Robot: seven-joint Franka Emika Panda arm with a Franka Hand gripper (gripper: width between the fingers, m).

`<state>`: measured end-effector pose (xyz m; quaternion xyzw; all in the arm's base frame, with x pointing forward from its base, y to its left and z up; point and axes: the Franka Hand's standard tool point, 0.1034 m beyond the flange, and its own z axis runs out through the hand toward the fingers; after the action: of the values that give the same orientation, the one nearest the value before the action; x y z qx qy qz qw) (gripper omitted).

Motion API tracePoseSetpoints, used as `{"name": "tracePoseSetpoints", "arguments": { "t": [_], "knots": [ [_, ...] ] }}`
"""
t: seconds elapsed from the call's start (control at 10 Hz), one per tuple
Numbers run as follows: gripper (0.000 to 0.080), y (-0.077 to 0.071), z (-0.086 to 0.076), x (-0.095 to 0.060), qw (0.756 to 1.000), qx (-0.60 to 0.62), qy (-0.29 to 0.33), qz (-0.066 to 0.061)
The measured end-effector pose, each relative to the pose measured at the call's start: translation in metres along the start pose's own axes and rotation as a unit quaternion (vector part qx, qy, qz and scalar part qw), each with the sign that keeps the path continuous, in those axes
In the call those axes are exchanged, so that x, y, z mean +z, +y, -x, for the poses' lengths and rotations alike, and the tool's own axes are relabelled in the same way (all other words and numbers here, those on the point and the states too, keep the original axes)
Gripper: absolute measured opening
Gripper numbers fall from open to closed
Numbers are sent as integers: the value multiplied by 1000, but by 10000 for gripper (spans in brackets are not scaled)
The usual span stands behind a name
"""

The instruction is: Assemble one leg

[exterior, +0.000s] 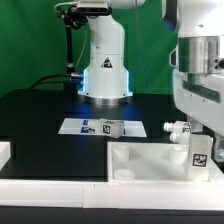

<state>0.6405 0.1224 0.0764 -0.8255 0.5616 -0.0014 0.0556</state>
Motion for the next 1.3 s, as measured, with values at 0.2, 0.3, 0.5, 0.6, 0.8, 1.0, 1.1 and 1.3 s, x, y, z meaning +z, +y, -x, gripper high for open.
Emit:
{"name": "tracePoseSetpoints", "arguments": {
  "t": [0.2,0.3,0.5,0.6,0.8,1.0,1.1,1.3],
  "knots": [
    [649,1,-2,1,998,-57,1,-1],
    [649,1,-2,1,995,-102,2,-1],
    [649,1,-5,1,970,-242,10,5],
    [649,0,-9,1,935,-353,22,13],
    [649,0,-11,1,906,-422,26,19],
    [646,0,-11,1,911,-411,27,19],
    [466,0,-11,1,924,-380,27,18],
    [315,1,-14,0,945,-326,32,18]
  ]
}}
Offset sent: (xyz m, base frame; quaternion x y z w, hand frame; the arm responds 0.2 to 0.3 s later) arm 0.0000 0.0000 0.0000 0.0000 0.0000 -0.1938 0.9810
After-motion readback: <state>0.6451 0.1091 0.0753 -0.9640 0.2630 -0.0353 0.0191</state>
